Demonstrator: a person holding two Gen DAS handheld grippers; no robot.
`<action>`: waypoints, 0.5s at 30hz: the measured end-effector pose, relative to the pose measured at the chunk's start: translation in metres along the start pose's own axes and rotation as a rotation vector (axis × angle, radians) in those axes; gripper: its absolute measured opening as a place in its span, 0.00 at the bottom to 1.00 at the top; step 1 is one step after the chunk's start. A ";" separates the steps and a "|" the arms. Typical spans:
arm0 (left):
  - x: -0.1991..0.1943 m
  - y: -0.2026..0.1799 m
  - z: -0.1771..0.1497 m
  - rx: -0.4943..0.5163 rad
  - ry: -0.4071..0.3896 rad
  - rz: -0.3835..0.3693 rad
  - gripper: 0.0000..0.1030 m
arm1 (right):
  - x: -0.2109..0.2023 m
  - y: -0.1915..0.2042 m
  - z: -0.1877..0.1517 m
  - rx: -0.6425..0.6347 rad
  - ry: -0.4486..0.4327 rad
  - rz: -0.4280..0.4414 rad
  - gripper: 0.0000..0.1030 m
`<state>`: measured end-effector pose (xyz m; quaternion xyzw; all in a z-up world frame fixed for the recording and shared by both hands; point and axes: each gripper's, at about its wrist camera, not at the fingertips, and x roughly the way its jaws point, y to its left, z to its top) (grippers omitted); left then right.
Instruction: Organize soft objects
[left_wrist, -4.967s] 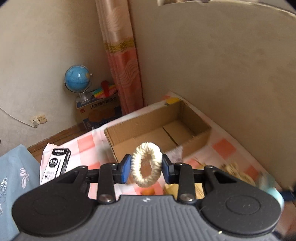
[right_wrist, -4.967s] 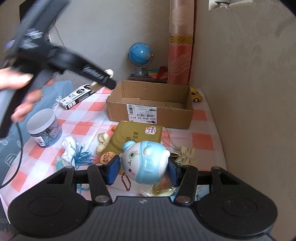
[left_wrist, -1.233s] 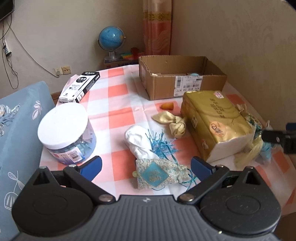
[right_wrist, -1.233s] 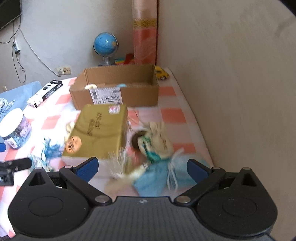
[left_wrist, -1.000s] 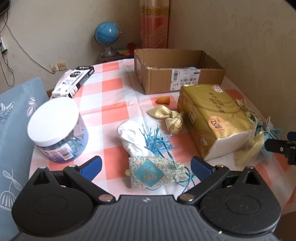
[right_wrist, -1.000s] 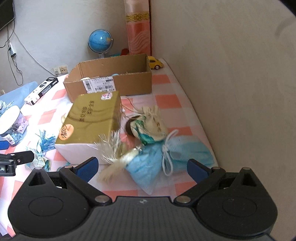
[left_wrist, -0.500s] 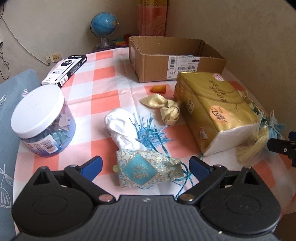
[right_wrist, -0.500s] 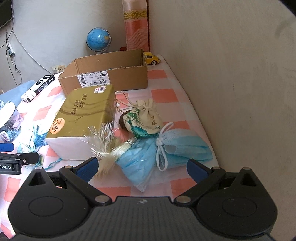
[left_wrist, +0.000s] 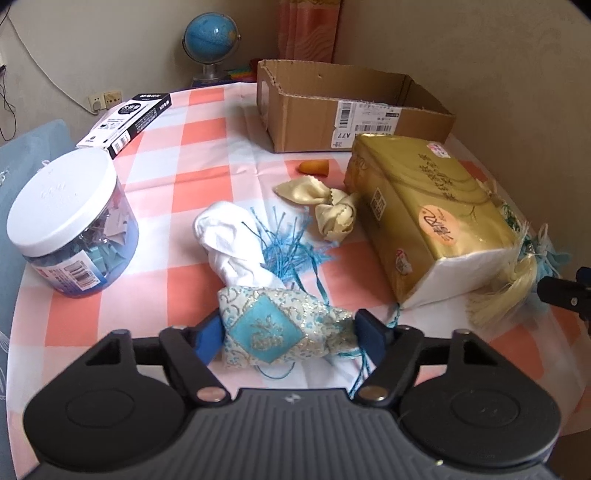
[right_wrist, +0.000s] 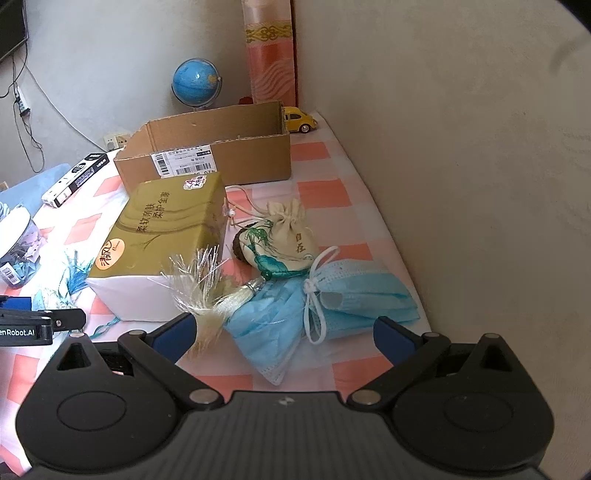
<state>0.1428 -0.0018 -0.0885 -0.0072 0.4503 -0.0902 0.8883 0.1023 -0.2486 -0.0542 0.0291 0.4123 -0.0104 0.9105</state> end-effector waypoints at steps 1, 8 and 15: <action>0.000 0.000 0.000 0.002 0.000 -0.001 0.69 | 0.000 0.000 0.000 -0.002 -0.001 0.000 1.00; -0.008 -0.001 0.001 0.012 -0.003 0.000 0.53 | 0.000 0.003 0.002 -0.015 -0.006 0.008 1.00; -0.024 0.001 0.002 0.020 -0.024 0.009 0.53 | -0.002 0.007 0.000 -0.036 -0.011 0.033 0.99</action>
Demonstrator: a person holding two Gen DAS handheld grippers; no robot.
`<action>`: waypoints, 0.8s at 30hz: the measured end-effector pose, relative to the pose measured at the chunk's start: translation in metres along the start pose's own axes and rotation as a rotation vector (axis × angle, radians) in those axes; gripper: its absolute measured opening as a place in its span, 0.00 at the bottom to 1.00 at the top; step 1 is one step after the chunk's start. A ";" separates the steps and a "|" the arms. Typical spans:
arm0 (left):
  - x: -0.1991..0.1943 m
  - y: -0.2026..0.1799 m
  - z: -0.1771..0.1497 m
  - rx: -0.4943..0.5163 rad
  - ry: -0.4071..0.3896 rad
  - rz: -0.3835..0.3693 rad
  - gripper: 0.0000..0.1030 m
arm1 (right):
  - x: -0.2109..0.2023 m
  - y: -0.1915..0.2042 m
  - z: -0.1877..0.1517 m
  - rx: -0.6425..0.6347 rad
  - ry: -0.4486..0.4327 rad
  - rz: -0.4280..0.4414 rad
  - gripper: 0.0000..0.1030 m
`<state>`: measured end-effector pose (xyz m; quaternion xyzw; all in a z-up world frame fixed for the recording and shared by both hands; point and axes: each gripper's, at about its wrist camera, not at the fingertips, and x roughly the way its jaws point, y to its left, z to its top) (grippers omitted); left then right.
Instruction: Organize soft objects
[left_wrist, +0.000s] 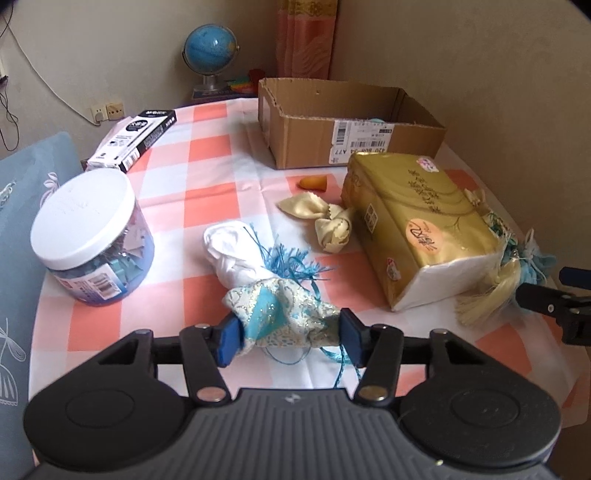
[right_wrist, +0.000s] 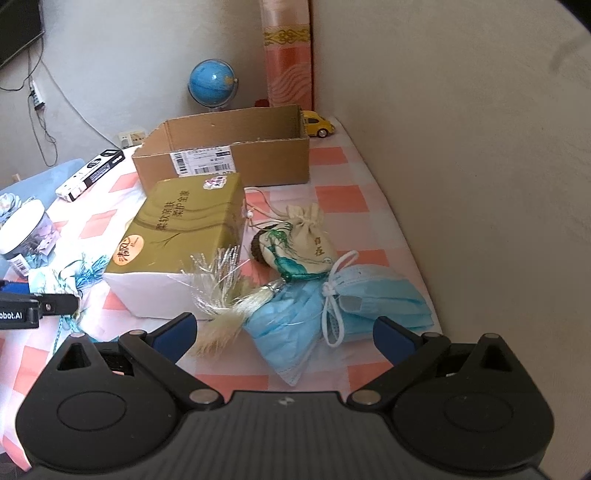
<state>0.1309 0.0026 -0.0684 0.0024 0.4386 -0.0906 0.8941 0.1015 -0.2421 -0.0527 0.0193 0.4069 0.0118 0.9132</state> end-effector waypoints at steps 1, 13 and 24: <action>-0.001 0.000 0.000 0.001 -0.002 -0.002 0.53 | 0.000 0.001 0.000 -0.005 -0.002 0.003 0.99; 0.002 -0.001 -0.001 0.003 0.007 -0.004 0.53 | -0.001 0.011 -0.002 -0.075 -0.018 0.084 0.79; 0.006 0.000 0.000 0.001 0.018 0.005 0.53 | 0.021 0.025 -0.005 -0.199 0.014 -0.024 0.33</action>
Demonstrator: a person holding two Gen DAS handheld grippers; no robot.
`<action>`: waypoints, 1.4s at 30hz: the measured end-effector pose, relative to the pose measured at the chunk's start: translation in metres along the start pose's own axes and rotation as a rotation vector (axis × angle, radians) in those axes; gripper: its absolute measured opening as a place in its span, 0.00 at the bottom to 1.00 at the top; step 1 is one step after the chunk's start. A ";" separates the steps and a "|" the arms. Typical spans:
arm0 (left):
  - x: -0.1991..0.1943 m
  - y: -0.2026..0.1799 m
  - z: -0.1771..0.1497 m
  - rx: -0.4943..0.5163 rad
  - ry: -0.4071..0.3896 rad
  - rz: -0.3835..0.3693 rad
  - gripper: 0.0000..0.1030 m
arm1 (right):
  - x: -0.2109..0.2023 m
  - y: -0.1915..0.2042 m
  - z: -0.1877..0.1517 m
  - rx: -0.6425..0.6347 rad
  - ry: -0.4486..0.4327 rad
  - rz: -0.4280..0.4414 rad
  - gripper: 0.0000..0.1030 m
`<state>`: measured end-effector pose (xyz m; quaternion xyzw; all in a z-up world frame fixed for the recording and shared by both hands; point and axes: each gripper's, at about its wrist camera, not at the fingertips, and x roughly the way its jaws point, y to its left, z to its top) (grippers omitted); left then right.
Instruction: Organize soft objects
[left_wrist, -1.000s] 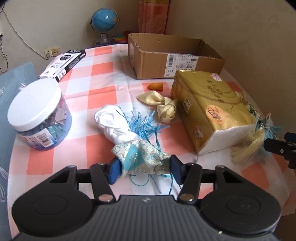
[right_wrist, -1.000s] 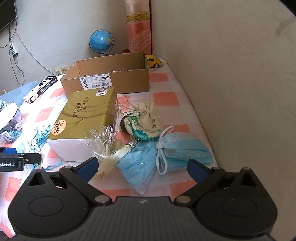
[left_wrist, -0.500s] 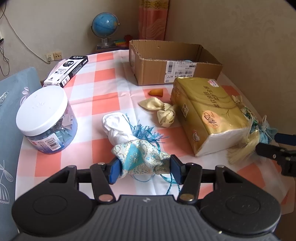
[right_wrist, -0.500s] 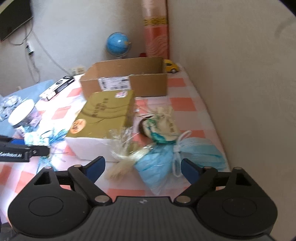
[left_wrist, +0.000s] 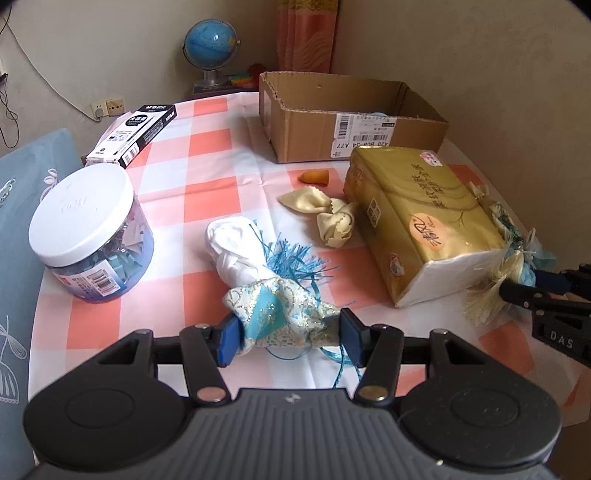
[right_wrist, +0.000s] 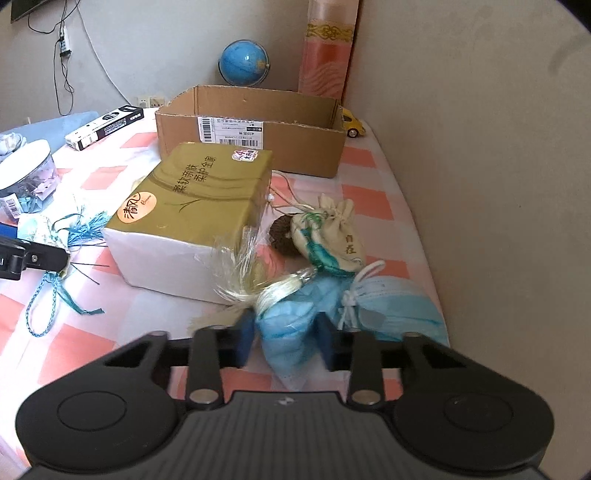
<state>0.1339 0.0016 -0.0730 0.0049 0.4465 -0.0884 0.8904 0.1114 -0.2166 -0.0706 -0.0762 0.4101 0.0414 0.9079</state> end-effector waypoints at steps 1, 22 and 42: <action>0.000 0.000 0.000 0.001 -0.001 0.001 0.53 | 0.000 0.000 -0.001 0.001 0.001 -0.009 0.32; -0.019 -0.005 -0.011 0.047 -0.016 0.008 0.54 | -0.047 0.025 -0.014 -0.067 -0.028 0.108 0.73; -0.015 0.000 -0.014 0.037 0.003 0.017 0.65 | -0.005 0.000 -0.003 0.023 0.019 0.354 0.99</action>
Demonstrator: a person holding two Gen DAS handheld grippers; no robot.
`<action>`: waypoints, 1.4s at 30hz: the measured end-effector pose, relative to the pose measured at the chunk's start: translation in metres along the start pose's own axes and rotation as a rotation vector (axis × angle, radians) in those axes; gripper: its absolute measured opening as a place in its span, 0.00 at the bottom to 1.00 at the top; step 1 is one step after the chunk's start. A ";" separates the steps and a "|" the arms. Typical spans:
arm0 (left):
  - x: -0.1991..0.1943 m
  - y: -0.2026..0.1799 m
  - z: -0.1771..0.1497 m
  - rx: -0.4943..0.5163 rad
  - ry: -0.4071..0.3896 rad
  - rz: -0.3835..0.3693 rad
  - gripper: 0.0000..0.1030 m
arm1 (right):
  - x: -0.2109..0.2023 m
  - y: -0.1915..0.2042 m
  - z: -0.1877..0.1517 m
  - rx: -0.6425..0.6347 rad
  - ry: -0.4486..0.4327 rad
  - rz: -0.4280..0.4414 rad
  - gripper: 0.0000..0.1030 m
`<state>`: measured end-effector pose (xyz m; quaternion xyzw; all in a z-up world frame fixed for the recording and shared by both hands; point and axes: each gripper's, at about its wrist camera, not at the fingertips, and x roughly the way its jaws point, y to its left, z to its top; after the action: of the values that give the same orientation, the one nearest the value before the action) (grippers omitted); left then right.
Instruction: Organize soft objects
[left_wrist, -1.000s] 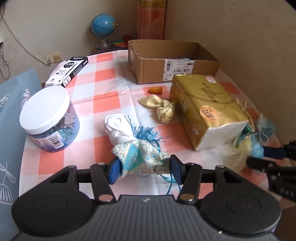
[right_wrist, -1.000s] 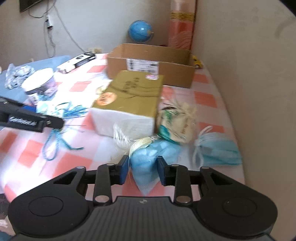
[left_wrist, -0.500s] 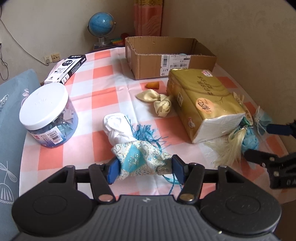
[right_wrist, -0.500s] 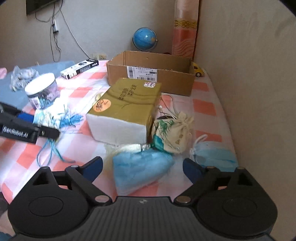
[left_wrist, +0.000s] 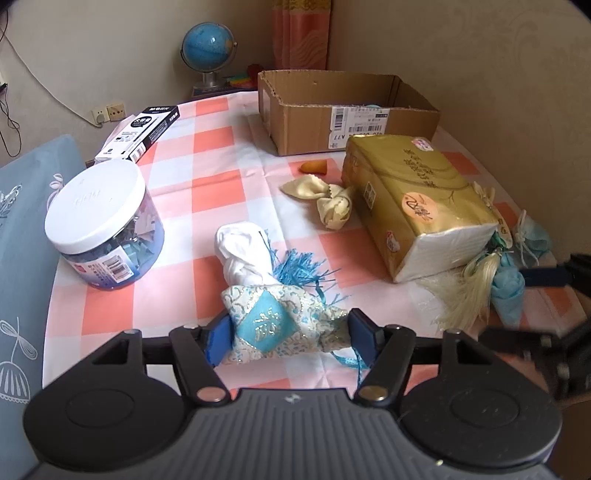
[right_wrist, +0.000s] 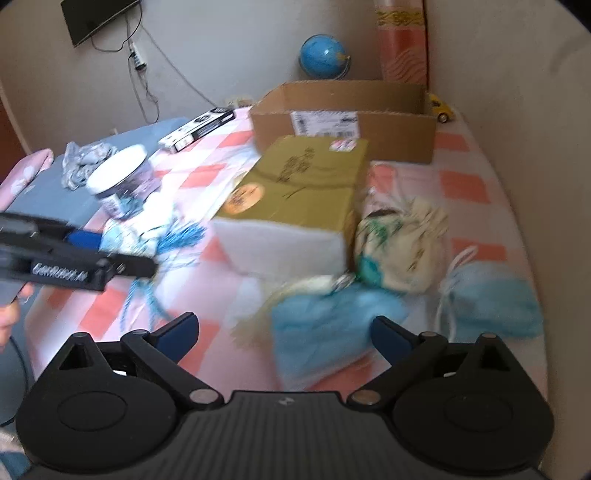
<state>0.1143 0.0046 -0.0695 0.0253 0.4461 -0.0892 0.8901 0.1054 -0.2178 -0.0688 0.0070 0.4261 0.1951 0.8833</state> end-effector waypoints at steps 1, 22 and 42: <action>0.000 0.000 -0.001 0.001 0.001 -0.001 0.66 | -0.001 0.004 -0.003 -0.001 0.007 0.004 0.99; 0.002 0.004 -0.005 -0.001 0.010 -0.009 0.84 | 0.019 -0.015 0.006 0.042 0.044 -0.022 1.00; 0.006 0.008 -0.014 0.005 0.030 -0.042 0.84 | 0.028 0.024 0.003 0.085 0.045 -0.189 0.97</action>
<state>0.1081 0.0137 -0.0830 0.0193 0.4596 -0.1086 0.8813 0.1150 -0.1854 -0.0838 0.0001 0.4525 0.0927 0.8870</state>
